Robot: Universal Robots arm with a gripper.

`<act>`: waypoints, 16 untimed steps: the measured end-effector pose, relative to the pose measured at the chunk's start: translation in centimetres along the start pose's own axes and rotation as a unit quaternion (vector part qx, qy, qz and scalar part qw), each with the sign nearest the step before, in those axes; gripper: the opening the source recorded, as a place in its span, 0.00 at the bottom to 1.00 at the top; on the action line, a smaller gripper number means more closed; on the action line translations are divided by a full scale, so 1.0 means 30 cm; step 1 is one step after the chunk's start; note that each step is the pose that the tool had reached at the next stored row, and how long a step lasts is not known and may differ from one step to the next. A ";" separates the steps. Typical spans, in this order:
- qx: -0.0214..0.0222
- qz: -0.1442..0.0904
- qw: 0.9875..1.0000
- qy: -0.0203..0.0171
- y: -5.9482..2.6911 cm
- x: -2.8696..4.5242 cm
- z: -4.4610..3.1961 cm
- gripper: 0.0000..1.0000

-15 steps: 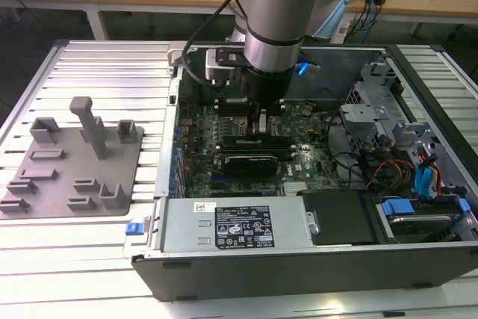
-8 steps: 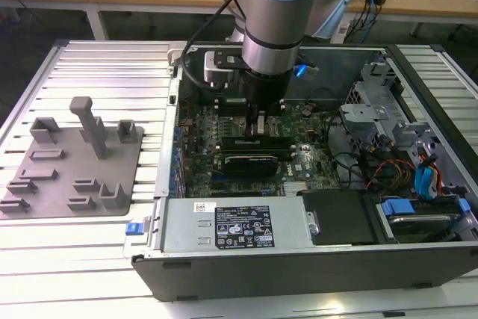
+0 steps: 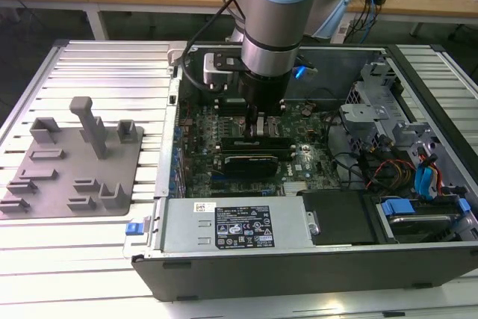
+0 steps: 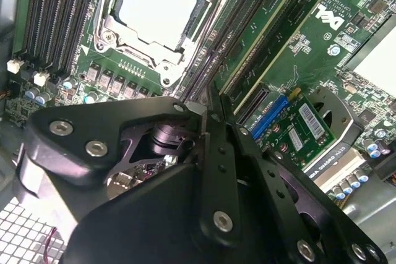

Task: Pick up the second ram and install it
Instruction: 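Insert the second ram into the second slot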

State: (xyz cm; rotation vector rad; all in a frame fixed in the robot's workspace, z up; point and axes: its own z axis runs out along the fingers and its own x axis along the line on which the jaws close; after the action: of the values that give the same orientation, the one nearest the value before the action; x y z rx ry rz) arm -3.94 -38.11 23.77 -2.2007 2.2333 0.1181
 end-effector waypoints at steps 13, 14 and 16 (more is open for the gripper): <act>0.000 0.001 1.000 0.000 -0.002 0.000 0.004 0.09; 0.000 0.001 1.000 0.000 -0.002 0.000 0.004 0.09; 0.000 0.001 1.000 0.000 -0.002 0.000 0.005 0.09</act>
State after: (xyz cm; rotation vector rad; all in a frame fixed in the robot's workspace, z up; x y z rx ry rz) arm -3.89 -38.11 23.63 -2.1971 2.2361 0.1187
